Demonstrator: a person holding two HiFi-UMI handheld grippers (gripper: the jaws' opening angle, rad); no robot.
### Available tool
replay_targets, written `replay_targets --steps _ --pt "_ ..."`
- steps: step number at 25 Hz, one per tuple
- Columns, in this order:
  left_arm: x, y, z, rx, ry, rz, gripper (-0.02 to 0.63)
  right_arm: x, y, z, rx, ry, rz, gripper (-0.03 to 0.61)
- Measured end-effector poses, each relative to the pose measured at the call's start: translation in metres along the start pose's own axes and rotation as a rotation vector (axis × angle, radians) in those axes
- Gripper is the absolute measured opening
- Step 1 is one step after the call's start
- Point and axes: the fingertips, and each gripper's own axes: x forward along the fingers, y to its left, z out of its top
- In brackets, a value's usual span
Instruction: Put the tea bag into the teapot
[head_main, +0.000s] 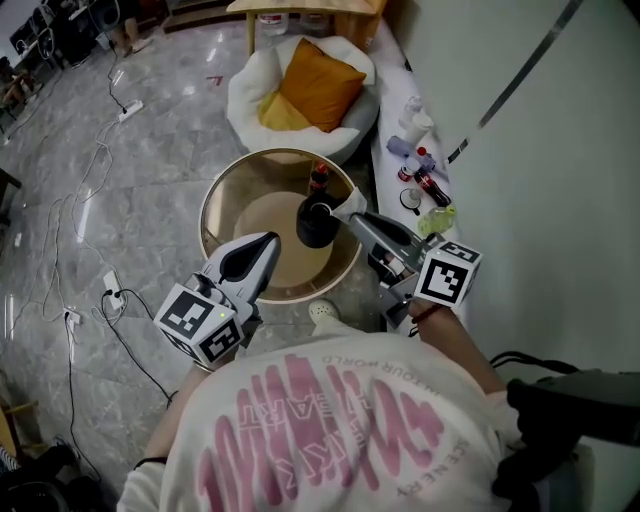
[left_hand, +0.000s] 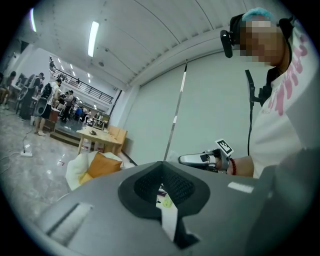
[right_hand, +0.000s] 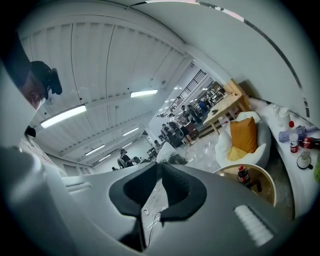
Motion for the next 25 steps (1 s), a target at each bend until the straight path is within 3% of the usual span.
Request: replay_targets --steps 14,25 --pt "0.059 0.052 0.004 -0.052 0.006 0.141 0.017 0.053 -0.067 0.035 0.046 0.127 0.105 0.038" --pt "0.074 0.084 -0.004 -0.106 0.003 0.309 0.017 0.090 -0.121 0.024 0.096 0.252 0.159 0.038"
